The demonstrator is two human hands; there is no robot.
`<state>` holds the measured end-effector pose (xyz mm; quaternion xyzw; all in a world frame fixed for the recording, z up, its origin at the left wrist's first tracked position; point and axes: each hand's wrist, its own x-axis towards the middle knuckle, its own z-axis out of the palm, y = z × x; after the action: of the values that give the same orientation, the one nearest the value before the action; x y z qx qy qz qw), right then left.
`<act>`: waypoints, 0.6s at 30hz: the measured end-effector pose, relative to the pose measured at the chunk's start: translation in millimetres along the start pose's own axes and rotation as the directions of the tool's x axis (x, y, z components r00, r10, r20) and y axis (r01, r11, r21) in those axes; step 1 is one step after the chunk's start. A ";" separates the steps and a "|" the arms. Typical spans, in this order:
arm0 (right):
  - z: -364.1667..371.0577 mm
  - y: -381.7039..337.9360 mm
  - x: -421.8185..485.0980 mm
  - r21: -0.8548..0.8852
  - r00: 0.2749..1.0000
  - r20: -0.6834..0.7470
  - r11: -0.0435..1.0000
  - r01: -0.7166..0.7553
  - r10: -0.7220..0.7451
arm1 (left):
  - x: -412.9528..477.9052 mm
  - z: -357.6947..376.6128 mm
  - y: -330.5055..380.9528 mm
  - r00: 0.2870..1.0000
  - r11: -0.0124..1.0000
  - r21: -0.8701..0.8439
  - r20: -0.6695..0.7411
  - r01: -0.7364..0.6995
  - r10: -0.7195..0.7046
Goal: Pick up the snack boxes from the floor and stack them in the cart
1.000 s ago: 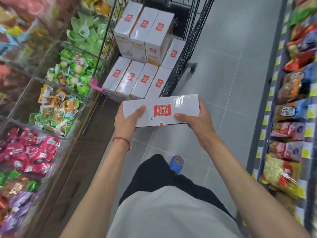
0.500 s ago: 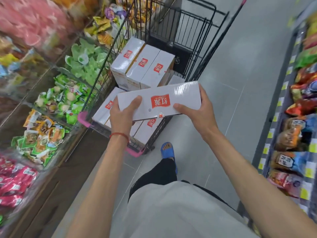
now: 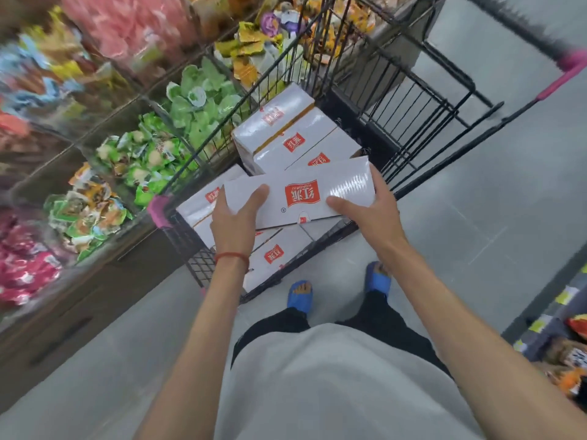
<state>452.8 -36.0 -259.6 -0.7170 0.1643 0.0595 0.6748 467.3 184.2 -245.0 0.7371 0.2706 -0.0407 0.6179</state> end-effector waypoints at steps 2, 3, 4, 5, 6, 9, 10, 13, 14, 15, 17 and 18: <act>-15.4 -3.5 17.3 -0.017 0.996 0.089 1.000 -0.006 0.008 | -7.9 16.6 2.6 0.996 0.999 -0.004 -0.086 0.038 -0.038; -23.8 -4.5 26.1 -0.029 0.991 0.131 1.000 -0.008 0.012 | -12.2 24.5 2.7 0.991 0.999 -0.018 -0.126 0.051 -0.053; -31.8 -6.3 34.5 -0.040 0.985 0.172 0.999 -0.010 0.017 | -16.3 32.7 1.8 0.984 0.998 -0.026 -0.166 0.060 -0.063; -39.8 -7.0 43.3 -0.056 0.978 0.209 0.998 -0.014 0.026 | -20.6 41.4 0.5 0.979 0.997 -0.028 -0.189 0.067 -0.071; -47.7 -9.4 51.5 -0.071 0.969 0.244 0.997 -0.021 0.037 | -24.5 50.6 -0.1 0.973 0.996 -0.037 -0.212 0.082 -0.088; -69.3 -14.3 76.8 -0.129 0.942 0.327 0.991 -0.038 0.079 | -35.2 75.1 -3.0 0.952 0.985 -0.069 -0.254 0.156 -0.169; -75.2 -16.3 84.2 -0.149 0.932 0.352 0.988 -0.040 0.091 | -39.2 84.4 0.9 0.942 0.979 -0.089 -0.270 0.182 -0.200; -91.2 -15.4 107.0 -0.206 0.911 0.391 0.977 -0.054 0.132 | -41.3 106.9 2.5 0.924 0.965 -0.130 -0.283 0.227 -0.255; -95.2 -14.0 114.2 -0.226 0.909 0.390 0.972 -0.065 0.151 | -39.1 113.7 2.7 0.925 0.961 -0.140 -0.270 0.239 -0.269; -97.6 -11.4 122.4 -0.250 0.907 0.383 0.965 -0.079 0.173 | -35.2 120.0 1.2 0.928 0.959 -0.139 -0.251 0.246 -0.274; -100.3 -9.3 136.1 -0.279 0.907 0.367 0.955 -0.104 0.206 | -26.2 131.8 -3.5 0.932 0.956 -0.124 -0.221 0.265 -0.287; -101.5 -6.7 143.2 -0.292 0.911 0.350 0.949 -0.115 0.218 | -21.0 137.2 -5.8 0.933 0.955 -0.125 -0.212 0.270 -0.291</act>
<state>575.5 -158.3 -288.9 -0.7590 0.0826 0.2759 0.5840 484.5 49.4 -273.8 0.6609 0.4440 -0.0310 0.6042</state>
